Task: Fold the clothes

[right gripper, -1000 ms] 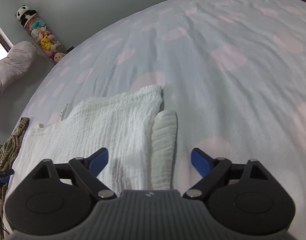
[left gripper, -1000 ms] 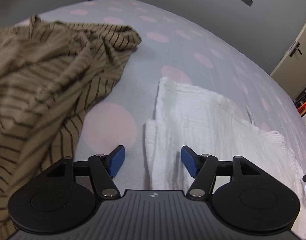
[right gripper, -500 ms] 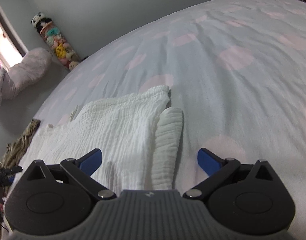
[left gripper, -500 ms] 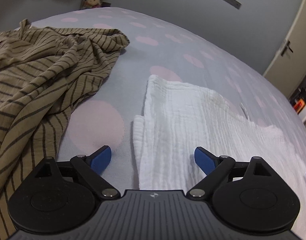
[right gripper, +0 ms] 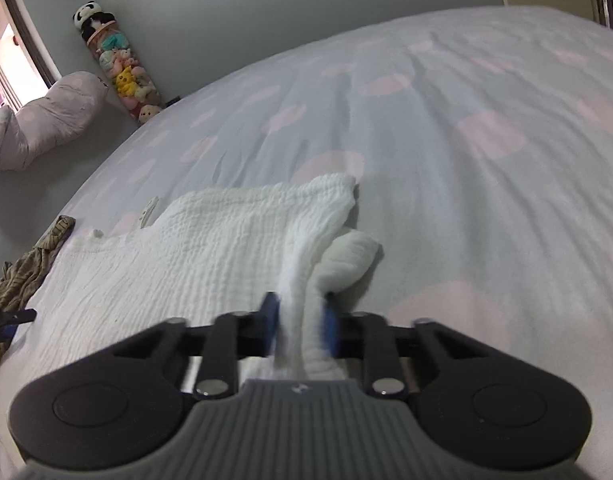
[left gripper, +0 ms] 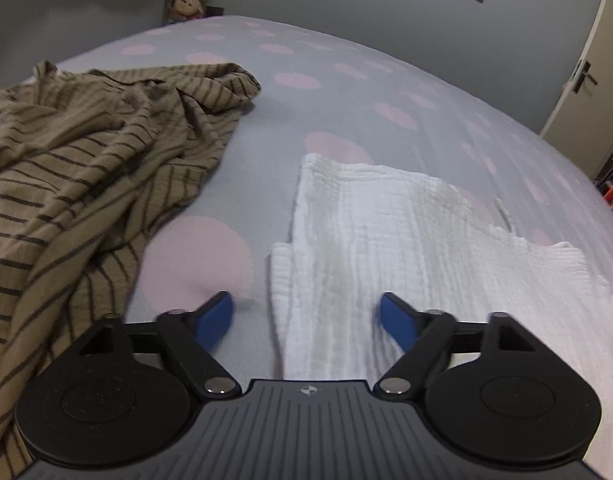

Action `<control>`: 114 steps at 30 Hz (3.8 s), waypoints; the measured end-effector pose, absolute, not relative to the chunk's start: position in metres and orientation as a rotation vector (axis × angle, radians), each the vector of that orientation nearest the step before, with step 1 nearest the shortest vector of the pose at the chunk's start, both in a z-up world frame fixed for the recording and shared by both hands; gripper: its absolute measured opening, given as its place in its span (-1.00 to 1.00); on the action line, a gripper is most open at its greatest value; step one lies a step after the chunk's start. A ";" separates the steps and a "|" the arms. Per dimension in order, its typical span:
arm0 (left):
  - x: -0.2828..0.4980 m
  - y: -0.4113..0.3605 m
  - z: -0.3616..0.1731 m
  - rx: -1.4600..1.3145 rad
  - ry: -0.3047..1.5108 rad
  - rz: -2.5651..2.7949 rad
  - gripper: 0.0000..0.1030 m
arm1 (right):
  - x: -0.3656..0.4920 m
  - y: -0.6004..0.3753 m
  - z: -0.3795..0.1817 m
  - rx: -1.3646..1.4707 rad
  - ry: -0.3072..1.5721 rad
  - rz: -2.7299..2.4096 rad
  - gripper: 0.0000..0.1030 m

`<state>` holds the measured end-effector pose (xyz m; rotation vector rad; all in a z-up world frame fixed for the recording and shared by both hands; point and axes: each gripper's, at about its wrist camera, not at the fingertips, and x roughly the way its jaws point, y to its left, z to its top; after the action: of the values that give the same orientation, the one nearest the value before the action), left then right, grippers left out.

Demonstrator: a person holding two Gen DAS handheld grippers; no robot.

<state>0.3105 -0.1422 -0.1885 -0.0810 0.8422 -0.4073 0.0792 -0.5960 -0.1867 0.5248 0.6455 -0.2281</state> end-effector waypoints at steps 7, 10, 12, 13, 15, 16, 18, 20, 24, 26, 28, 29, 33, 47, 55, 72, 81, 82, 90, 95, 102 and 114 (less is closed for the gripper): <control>0.298 -0.129 -0.178 -0.059 0.846 -0.415 0.06 | 0.080 -0.590 -0.155 0.591 0.648 -0.196 -0.81; 0.285 -0.127 -0.169 -0.006 0.824 -0.449 0.06 | 0.088 -0.577 -0.128 0.578 0.669 -0.162 -0.81; 0.276 -0.124 -0.162 0.024 0.814 -0.470 0.06 | 0.095 -0.563 -0.109 0.552 0.682 -0.143 -0.81; 0.272 -0.123 -0.160 0.035 0.815 -0.478 0.06 | 0.099 -0.556 -0.100 0.541 0.689 -0.138 -0.81; 0.265 -0.121 -0.157 0.052 0.830 -0.501 0.06 | 0.108 -0.540 -0.084 0.525 0.701 -0.128 -0.81; 0.262 -0.121 -0.157 0.059 0.840 -0.509 0.06 | 0.113 -0.532 -0.076 0.515 0.704 -0.123 -0.81; 0.258 -0.120 -0.156 0.067 0.839 -0.518 0.06 | 0.123 -0.514 -0.060 0.506 0.708 -0.113 -0.82; 0.253 -0.117 -0.156 0.066 0.824 -0.528 0.06 | 0.134 -0.496 -0.046 0.505 0.714 -0.106 -0.82; 0.248 -0.109 -0.160 0.038 0.816 -0.545 0.06 | 0.160 -0.457 -0.025 0.490 0.730 -0.083 -0.82; 0.248 -0.105 -0.161 0.044 0.822 -0.552 0.06 | 0.174 -0.435 -0.018 0.472 0.734 -0.074 -0.82; 0.249 -0.101 -0.162 0.054 0.832 -0.558 0.06 | 0.188 -0.413 -0.012 0.451 0.734 -0.063 -0.82; 0.251 -0.100 -0.160 0.059 0.841 -0.562 0.06 | 0.195 -0.401 -0.011 0.443 0.734 -0.055 -0.82; 0.251 -0.089 -0.148 0.057 0.829 -0.565 0.06 | 0.227 -0.358 -0.018 0.444 0.761 -0.021 -0.82; 0.260 -0.067 -0.153 -0.010 0.884 -0.539 0.06 | 0.313 -0.251 -0.100 0.422 0.864 0.003 -0.82; 0.266 -0.063 -0.158 -0.035 0.942 -0.516 0.06 | 0.333 -0.232 -0.139 0.400 0.951 0.020 -0.81; 0.238 -0.057 -0.117 -0.097 0.916 -0.531 0.06 | 0.215 -0.266 -0.067 0.304 0.752 0.158 -0.18; 0.220 -0.067 -0.126 -0.134 0.998 -0.506 0.06 | 0.138 -0.300 -0.109 0.343 0.744 0.061 0.16; 0.218 -0.069 -0.126 -0.125 0.997 -0.505 0.06 | 0.137 -0.301 -0.114 0.368 0.741 0.071 0.12; 0.216 -0.061 -0.122 -0.119 0.974 -0.430 0.07 | 0.140 -0.277 -0.115 0.381 0.673 0.173 -0.69; 0.222 -0.051 -0.118 -0.168 0.960 -0.420 0.07 | 0.132 -0.230 -0.106 0.224 0.649 0.297 -0.70; 0.228 -0.032 -0.119 -0.300 0.963 -0.439 0.18 | 0.125 -0.167 -0.128 0.003 0.690 0.416 -0.76; 0.217 -0.030 -0.139 -0.407 1.094 -0.545 0.21 | 0.088 -0.179 -0.134 -0.061 0.702 0.360 -0.37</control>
<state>0.2173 -0.0300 -0.1394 -0.4073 1.0939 -0.5447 0.0876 -0.1785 -0.1344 -0.0606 0.7019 0.3601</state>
